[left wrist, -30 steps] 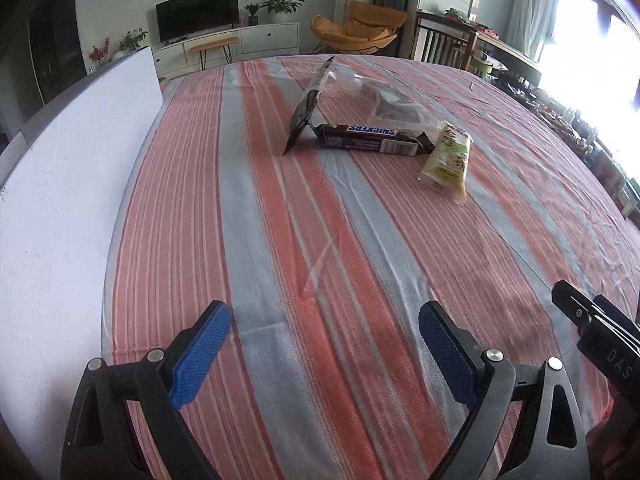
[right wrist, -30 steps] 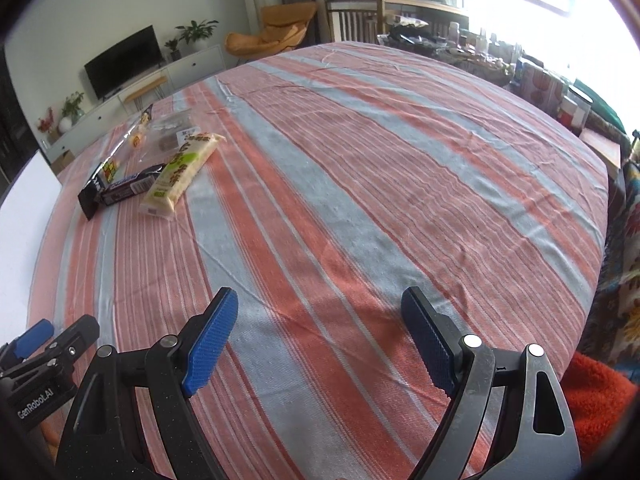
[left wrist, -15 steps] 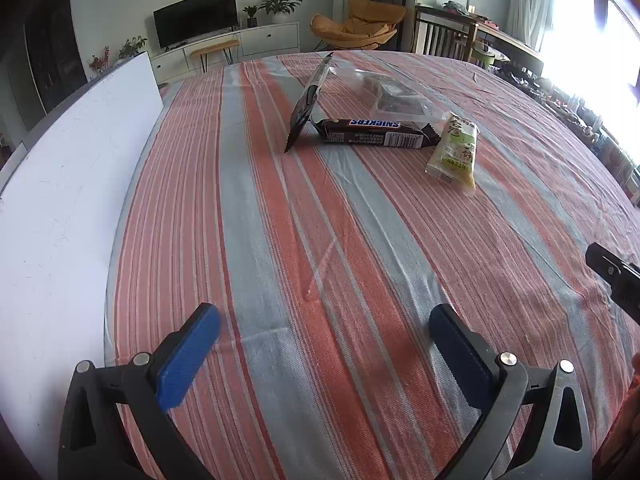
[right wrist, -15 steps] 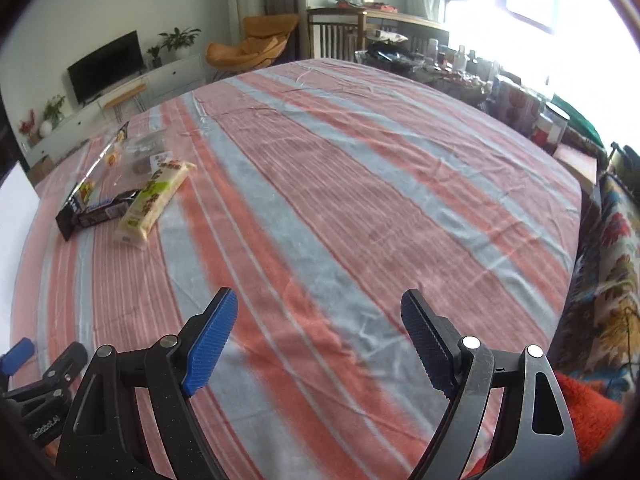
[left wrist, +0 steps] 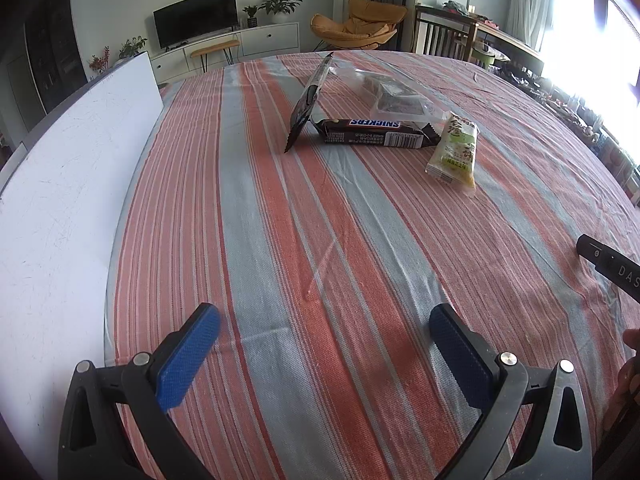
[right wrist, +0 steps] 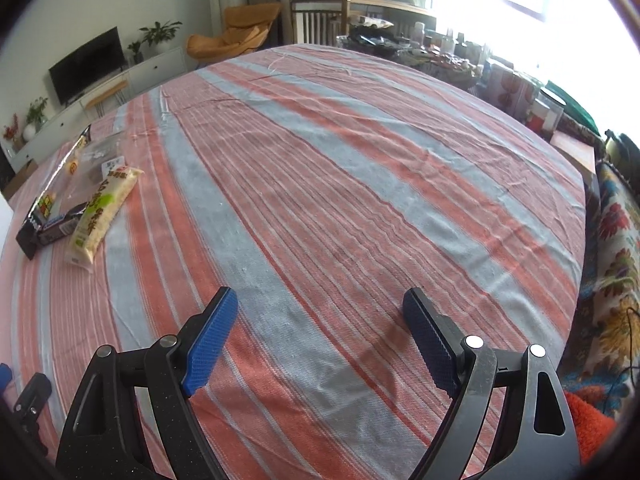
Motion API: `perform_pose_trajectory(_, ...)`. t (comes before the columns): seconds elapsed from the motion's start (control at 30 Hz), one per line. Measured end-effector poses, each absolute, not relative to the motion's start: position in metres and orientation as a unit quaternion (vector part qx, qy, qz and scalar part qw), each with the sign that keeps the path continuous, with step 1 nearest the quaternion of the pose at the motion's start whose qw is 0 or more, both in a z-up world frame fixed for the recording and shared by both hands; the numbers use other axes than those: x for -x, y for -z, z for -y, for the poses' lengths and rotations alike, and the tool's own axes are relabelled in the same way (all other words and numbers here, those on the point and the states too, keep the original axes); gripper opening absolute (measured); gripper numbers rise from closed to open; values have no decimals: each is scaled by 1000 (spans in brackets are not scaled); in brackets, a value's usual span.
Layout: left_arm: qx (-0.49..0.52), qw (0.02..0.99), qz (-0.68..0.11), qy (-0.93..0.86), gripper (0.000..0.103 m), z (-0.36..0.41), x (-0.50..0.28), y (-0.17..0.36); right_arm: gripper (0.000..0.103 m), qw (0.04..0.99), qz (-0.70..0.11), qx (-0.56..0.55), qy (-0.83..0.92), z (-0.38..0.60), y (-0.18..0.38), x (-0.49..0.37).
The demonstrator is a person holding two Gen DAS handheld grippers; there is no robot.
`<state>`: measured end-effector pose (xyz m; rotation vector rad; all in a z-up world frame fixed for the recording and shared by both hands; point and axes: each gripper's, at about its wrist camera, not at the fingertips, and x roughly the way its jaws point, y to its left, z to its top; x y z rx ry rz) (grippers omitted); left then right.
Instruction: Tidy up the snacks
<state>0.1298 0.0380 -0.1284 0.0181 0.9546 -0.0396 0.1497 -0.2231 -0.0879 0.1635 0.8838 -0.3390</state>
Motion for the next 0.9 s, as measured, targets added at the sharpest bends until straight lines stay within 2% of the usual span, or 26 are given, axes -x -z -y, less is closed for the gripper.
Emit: perform_pose_trajectory(0.9, -9, 888, -459, 19, 103, -38, -130, 128, 88, 887, -426, -76, 163, 221, 89, -149)
